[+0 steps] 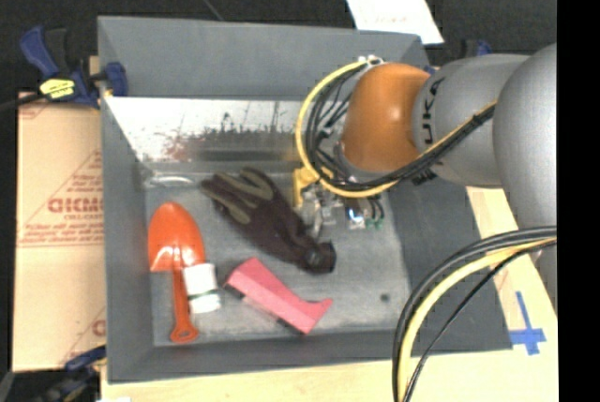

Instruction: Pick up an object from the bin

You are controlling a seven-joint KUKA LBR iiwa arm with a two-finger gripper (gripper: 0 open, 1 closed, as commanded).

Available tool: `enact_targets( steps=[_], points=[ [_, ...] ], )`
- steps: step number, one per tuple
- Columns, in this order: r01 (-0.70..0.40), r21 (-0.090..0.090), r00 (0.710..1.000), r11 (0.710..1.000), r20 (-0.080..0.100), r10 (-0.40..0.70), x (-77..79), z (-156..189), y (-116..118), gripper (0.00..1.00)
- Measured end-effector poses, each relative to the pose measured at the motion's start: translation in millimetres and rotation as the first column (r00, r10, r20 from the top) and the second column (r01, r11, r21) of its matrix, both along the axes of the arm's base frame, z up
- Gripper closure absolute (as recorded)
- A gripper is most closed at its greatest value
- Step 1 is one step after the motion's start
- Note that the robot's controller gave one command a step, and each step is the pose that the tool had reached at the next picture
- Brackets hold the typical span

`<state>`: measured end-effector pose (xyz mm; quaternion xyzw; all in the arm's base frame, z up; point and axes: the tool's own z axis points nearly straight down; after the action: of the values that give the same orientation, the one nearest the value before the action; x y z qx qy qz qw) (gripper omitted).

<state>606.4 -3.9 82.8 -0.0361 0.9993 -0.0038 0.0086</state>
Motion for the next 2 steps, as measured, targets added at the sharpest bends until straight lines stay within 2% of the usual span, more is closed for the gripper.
enact_targets(
  steps=[1, 2],
  points=[
    [-0.007, 0.003, 1.0, 1.0, 0.016, 0.007, 5.5, 35.0, 12.2, 1.0],
    [0.015, 0.001, 1.0, 1.0, -0.001, -0.015, -6.6, 3.0, 8.8, 1.0]
  ],
)
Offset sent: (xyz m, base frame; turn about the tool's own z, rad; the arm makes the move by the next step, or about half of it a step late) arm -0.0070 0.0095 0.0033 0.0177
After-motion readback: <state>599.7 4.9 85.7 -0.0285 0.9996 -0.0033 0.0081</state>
